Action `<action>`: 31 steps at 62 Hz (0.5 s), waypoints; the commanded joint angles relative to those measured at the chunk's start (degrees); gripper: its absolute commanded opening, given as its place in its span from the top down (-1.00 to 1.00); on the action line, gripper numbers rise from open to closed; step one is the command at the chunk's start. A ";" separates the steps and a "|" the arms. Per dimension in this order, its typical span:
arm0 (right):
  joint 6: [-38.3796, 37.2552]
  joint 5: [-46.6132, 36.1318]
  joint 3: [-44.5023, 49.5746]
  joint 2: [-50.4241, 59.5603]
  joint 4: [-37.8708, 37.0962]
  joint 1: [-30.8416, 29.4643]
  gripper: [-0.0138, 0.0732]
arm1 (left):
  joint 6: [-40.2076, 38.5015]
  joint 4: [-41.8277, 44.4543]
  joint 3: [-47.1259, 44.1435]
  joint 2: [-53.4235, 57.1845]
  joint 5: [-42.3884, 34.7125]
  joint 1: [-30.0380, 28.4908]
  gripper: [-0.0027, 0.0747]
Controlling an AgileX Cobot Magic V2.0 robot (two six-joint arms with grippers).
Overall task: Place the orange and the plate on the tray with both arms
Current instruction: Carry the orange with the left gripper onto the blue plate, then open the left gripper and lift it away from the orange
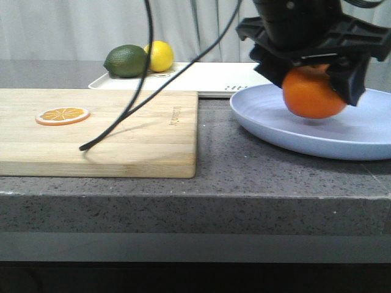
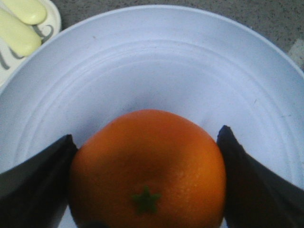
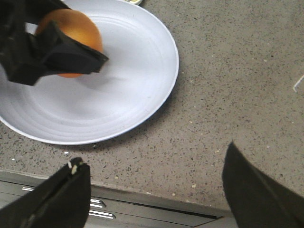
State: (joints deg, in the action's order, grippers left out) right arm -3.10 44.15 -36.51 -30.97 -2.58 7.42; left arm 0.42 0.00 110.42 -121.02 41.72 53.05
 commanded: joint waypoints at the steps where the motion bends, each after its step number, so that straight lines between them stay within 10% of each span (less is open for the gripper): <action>1: 0.68 -3.34 -1.52 -0.53 -0.19 0.05 -0.65 | 0.13 -0.39 3.28 2.45 -3.52 0.55 -0.43; 31: 0.68 -3.28 -1.52 -0.53 -0.19 0.05 -0.65 | -0.10 0.00 3.38 4.85 -2.52 0.55 -0.78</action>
State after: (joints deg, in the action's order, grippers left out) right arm -3.10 44.19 -36.51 -30.97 -2.58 7.42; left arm 0.42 0.00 111.86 -122.13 41.63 53.18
